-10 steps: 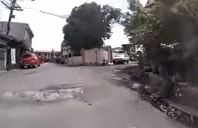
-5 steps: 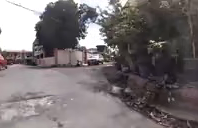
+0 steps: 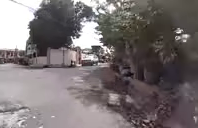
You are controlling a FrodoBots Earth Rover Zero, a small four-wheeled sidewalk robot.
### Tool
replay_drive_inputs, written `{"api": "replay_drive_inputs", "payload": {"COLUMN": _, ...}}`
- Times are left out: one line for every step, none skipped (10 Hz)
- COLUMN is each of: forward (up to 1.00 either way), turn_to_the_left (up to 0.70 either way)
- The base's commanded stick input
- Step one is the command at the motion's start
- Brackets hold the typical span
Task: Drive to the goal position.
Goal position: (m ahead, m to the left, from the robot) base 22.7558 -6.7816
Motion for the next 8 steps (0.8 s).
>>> {"api": "replay_drive_inputs", "payload": {"forward": 1.00, "turn_to_the_left": 0.40}}
{"api": "replay_drive_inputs", "payload": {"forward": 1.00, "turn_to_the_left": 0.40}}
{"api": "replay_drive_inputs", "payload": {"forward": 1.00, "turn_to_the_left": 0.40}}
{"api": "replay_drive_inputs", "payload": {"forward": 1.00, "turn_to_the_left": 0.40}}
{"api": "replay_drive_inputs", "payload": {"forward": 1.00, "turn_to_the_left": 0.40}}
{"api": "replay_drive_inputs", "payload": {"forward": 1.00, "turn_to_the_left": 0.23}}
{"api": "replay_drive_inputs", "payload": {"forward": 1.00, "turn_to_the_left": 0.00}}
{"api": "replay_drive_inputs", "payload": {"forward": 1.00, "turn_to_the_left": 0.00}}
